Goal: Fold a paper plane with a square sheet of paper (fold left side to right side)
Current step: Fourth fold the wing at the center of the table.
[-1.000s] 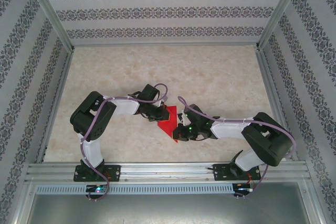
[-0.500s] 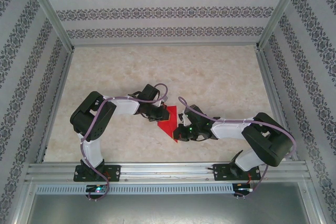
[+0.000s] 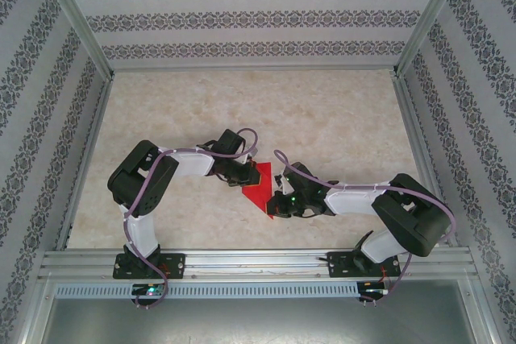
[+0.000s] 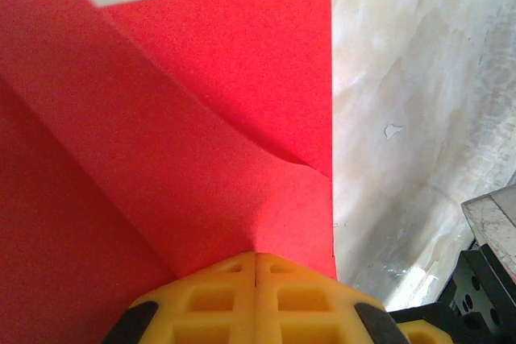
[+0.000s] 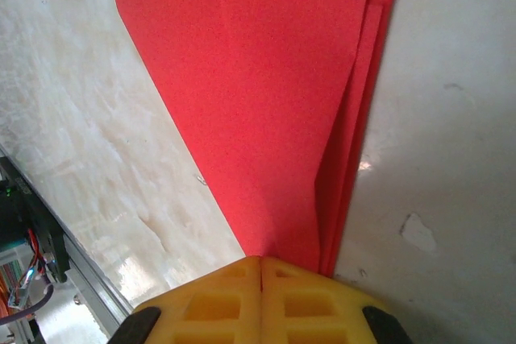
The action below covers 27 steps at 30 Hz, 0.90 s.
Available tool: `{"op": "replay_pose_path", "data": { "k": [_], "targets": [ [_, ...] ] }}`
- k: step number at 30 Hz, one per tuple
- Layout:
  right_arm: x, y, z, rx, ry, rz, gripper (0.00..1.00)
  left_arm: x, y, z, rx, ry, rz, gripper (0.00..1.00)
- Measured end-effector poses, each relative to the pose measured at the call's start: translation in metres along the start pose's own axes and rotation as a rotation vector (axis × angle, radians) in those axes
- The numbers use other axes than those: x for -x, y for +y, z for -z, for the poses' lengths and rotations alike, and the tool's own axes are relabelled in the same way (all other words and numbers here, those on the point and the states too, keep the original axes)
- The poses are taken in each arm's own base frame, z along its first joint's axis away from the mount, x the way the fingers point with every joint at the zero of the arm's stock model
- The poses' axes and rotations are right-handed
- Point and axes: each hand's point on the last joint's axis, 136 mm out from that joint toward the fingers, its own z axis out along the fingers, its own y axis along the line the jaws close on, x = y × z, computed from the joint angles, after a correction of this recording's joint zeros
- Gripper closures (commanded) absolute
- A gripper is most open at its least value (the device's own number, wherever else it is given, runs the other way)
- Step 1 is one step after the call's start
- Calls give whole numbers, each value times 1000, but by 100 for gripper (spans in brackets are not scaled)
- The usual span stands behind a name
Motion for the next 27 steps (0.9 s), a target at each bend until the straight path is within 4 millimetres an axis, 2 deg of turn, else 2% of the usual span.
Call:
{"op": "replay_pose_path", "data": {
  "k": [9,18,23,27],
  "targets": [
    [-4,-1,1,-9,-7,11,100,0,0,0,2,-1,0,100],
    [-20,-9,8,-22,-3,-2,100,0,0,0,2,-2,0,100],
    [-29,-12,20,-38,1,-11,100,0,0,0,2,-2,0,100],
    [-27,5,38,11,-43,24,99,0,0,0,3,-2,0,100]
  ]
}}
